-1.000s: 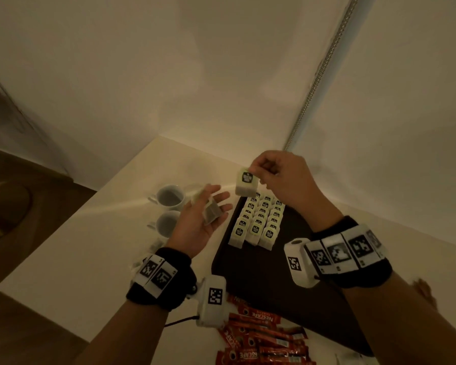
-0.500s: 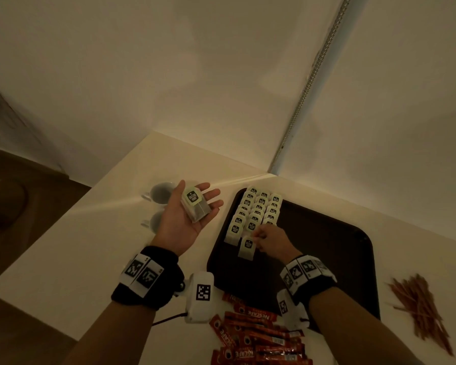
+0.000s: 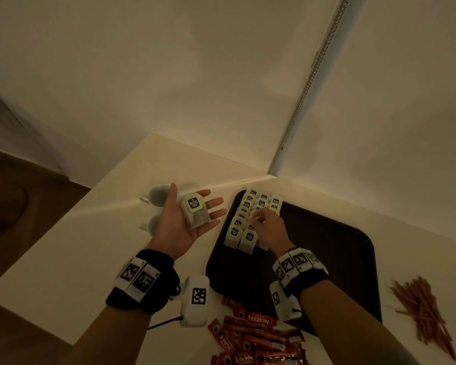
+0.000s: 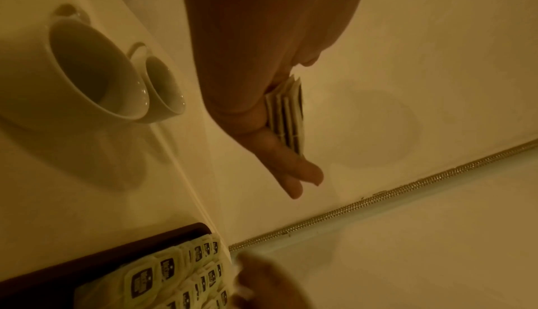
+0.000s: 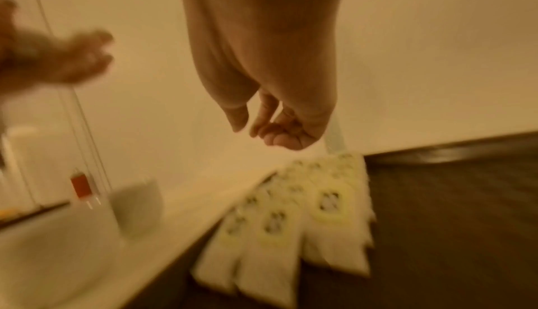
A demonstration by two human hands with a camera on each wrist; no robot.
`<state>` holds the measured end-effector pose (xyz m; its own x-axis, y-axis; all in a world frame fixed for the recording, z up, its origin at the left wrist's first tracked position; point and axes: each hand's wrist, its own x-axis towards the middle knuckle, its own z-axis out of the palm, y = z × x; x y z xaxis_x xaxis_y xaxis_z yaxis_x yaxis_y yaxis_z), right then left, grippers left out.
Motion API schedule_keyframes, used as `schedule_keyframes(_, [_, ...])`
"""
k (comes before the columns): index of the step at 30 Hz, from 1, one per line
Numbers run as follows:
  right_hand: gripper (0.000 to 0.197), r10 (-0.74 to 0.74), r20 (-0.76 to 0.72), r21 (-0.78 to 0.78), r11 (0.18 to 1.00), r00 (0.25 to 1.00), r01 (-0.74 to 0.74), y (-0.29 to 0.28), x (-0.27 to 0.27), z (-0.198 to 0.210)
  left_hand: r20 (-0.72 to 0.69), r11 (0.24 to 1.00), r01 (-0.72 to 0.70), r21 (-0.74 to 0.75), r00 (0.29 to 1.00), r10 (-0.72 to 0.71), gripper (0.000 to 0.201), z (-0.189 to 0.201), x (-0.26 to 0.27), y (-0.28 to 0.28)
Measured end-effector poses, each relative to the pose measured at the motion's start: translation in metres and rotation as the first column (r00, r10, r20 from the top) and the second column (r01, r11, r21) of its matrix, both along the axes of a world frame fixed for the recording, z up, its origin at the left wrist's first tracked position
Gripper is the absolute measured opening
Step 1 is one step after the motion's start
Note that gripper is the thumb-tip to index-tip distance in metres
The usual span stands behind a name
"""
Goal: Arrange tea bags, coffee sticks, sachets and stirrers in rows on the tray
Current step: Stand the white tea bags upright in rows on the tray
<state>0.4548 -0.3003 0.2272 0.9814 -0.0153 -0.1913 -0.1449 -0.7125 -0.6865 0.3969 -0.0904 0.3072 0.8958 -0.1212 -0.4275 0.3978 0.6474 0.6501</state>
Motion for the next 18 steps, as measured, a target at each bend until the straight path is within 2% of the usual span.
schedule_keyframes(3, [0.006,0.06,0.277,0.231,0.965,0.959,-0.127,0.024,-0.004,0.052,-0.027,0.995,0.069,0.072,0.997,-0.067,0.081,0.003,0.001,-0.005])
schedule_keyframes(4, [0.007,0.122,0.35,0.269,0.937,0.929,-0.224,0.031,-0.007,0.069,-0.029,0.991,0.093,0.093,0.995,-0.091,0.082,0.005,0.002,-0.008])
schedule_keyframes(6, [0.021,0.295,0.439,0.231,0.876,0.849,-0.424,0.043,-0.013,0.094,-0.012,0.987,0.117,0.113,0.993,-0.116,0.08,0.011,0.001,-0.014])
schedule_keyframes(8, [0.029,0.43,0.472,0.089,0.845,0.77,-0.527,0.05,-0.015,0.106,0.027,0.985,0.132,0.112,0.99,-0.136,0.076,0.018,0.001,-0.019])
schedule_keyframes(10, [0.02,0.458,0.504,0.012,0.844,0.732,-0.536,0.053,-0.013,0.113,0.047,0.982,0.144,0.121,0.988,-0.151,0.075,0.024,0.0,-0.021])
schedule_keyframes(12, [0.013,0.437,0.515,0.039,0.847,0.737,-0.53,0.049,-0.01,0.119,0.048,0.98,0.149,0.132,0.987,-0.156,0.075,0.026,0.001,-0.021])
schedule_keyframes(16, [0.031,0.513,0.428,0.015,0.819,0.744,-0.573,0.046,-0.012,0.128,0.078,0.98,0.165,0.112,0.982,-0.174,0.074,0.03,0.0,-0.02])
schedule_keyframes(18, [0.029,0.524,0.438,-0.015,0.817,0.73,-0.577,0.047,-0.014,0.131,0.095,0.981,0.163,0.101,0.981,-0.172,0.074,0.03,0.0,-0.019])
